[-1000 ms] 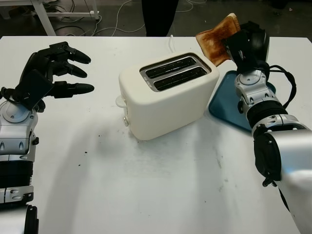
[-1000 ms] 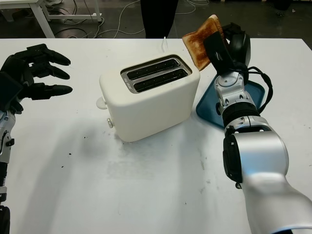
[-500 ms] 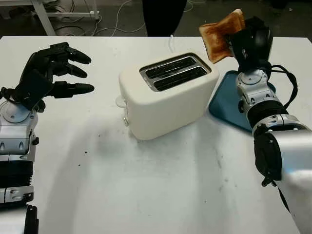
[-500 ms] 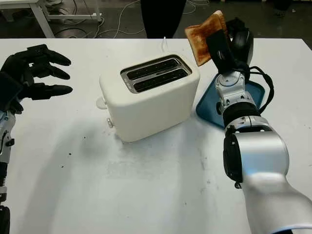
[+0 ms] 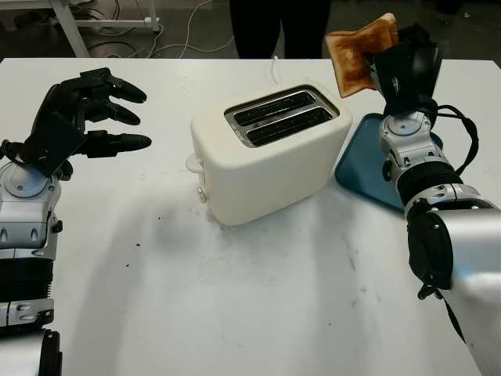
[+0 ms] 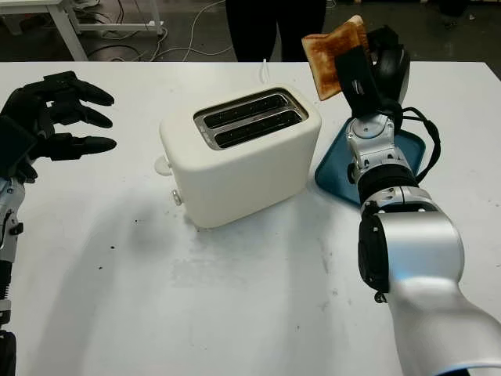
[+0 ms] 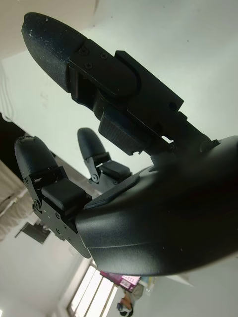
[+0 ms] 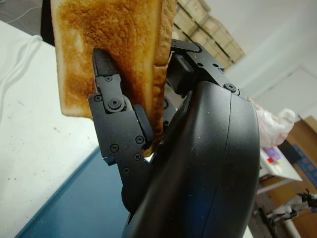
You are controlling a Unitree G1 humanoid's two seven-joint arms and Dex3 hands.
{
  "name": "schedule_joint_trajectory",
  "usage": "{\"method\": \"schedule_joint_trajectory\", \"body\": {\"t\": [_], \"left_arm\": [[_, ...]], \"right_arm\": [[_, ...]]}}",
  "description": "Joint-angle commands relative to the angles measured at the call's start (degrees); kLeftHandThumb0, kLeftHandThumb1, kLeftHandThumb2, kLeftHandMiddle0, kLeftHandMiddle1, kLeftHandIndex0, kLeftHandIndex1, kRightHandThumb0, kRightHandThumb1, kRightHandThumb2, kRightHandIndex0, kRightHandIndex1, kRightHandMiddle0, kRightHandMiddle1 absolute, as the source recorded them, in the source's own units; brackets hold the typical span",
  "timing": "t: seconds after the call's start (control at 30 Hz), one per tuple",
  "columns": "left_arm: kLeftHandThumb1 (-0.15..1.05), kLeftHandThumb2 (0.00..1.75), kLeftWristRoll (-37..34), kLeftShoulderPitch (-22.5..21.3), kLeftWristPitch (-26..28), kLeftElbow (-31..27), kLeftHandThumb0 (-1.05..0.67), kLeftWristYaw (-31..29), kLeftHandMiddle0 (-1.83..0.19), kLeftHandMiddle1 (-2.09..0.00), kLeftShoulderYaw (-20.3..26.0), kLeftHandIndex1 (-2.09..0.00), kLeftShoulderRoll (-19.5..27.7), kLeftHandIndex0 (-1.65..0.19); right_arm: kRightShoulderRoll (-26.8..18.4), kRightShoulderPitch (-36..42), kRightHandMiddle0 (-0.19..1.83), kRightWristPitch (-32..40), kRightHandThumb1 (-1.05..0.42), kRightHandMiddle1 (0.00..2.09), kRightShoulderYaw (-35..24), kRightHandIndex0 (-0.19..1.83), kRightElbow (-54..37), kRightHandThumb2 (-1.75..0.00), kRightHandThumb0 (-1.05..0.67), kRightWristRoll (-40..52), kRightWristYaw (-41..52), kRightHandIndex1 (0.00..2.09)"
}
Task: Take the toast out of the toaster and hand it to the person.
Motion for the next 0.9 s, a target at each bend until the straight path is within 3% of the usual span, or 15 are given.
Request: {"method": "schedule_joint_trajectory", "body": {"t": [0.0, 0.13, 0.4, 0.53, 0.63, 0.87], "left_arm": [[0.56, 0.01, 1.15, 0.21, -0.99, 0.5, -1.05, 0.36, -0.69, -0.98, -0.29, -0.9, 0.18, -0.66], [0.56, 0.0, 0.88, 0.2, -0.08, 0.1, -1.05, 0.15, -0.69, -0.97, -0.28, -0.9, 0.22, -0.66], [0.56, 0.0, 0.84, 0.3, -0.1, -0.09, -1.05, 0.15, -0.69, -0.97, -0.22, -0.9, 0.22, -0.66], [0.54, 0.0, 0.96, 0.39, 0.02, -0.2, -1.05, 0.34, -0.69, -0.98, -0.24, -0.91, 0.16, -0.66], [0.55, 0.0, 1.19, 0.36, 0.14, -0.17, -1.05, 0.41, -0.68, -0.98, -0.32, -0.91, 0.28, -0.66], [0.55, 0.0, 1.16, 0.4, 0.27, -0.36, -1.05, 0.45, -0.68, -0.99, -0.33, -0.91, 0.21, -0.65]], "right_arm": [[0.36, -0.38, 0.66, -1.16, -0.92, 1.58, -0.27, 0.77, -0.11, -0.17, -0.19, 0.5, -0.2, 1.75], [0.35, -0.25, 0.67, -1.64, -0.92, 1.73, -0.59, 0.86, -0.12, -0.18, -0.16, 0.62, 0.35, 1.75], [0.44, 0.03, 0.73, -3.14, -0.92, 1.75, -0.87, 0.91, -0.15, -0.14, -0.15, 0.85, 0.7, 1.75], [0.63, -0.18, 0.68, -2.55, -0.92, 1.64, -0.98, 0.84, -0.1, -0.13, -0.16, 1.14, 0.5, 1.75], [0.61, -0.15, 0.67, -2.81, -0.92, 1.73, -0.75, 0.87, -0.13, -0.13, -0.16, 0.99, 0.33, 1.75], [0.47, 0.02, 0.71, -3.27, -0.92, 1.74, -0.71, 0.91, -0.02, -0.14, -0.13, 1.18, 1.12, 1.75]]}}
